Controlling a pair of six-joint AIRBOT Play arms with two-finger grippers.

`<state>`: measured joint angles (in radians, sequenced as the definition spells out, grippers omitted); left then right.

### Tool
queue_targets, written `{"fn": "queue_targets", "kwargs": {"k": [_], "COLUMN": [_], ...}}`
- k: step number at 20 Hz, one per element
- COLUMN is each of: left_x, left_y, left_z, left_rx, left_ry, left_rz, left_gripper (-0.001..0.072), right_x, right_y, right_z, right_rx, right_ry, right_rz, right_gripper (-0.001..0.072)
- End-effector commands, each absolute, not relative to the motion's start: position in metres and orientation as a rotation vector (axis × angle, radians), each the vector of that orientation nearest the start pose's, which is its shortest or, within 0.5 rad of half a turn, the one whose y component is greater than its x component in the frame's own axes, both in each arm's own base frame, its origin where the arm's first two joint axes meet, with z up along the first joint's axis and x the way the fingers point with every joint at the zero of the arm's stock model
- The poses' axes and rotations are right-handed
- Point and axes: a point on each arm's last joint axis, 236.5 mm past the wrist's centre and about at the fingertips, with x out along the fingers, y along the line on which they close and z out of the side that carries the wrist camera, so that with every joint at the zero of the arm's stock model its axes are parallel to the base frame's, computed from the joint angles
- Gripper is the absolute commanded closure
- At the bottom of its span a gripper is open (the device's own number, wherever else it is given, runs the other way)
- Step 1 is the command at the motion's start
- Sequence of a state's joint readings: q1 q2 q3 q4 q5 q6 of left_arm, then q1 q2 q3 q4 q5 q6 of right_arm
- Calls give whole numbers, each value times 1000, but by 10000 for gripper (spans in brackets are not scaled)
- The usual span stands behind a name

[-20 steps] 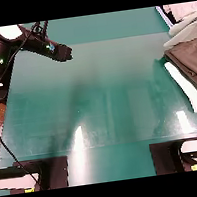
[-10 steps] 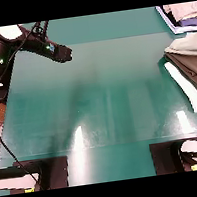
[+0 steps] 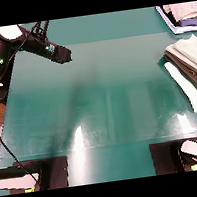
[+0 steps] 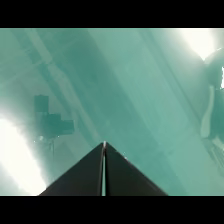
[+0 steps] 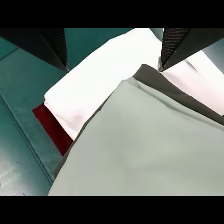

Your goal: Fold the shirts.

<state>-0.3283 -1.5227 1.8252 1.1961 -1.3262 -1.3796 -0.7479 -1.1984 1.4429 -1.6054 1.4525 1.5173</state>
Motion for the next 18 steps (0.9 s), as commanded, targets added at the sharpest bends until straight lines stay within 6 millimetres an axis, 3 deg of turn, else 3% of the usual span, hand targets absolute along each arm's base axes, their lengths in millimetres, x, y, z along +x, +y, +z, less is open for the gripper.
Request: {"fn": "queue_targets", "kwargs": {"k": [1,3,6,7,13,15,18], "left_x": [432,428,434,434,434,434,434], "left_y": [-236,-236,-237,-237,-237,-237,-237], "left_z": [155,153,156,156,156,156,156], "left_rx": [65,65,58,57,57,57,57], "left_ry": [993,1011,985,982,982,982,982], "left_rz": [-680,-684,-679,-678,-678,-678,-678], "left_gripper": [679,679,679,679,679,679,679], "right_x": [283,309,332,336,337,344,358], "right_y": [-224,-193,-159,-154,-139,-112,-33], "right_z": [128,145,170,174,174,172,171], "right_rx": [485,578,668,679,688,651,523], "right_ry": [1102,1006,904,887,910,951,1024], "right_rz": [-548,-411,-266,-238,-192,-119,84], "right_gripper": [148,254,612,696,697,697,697]}}
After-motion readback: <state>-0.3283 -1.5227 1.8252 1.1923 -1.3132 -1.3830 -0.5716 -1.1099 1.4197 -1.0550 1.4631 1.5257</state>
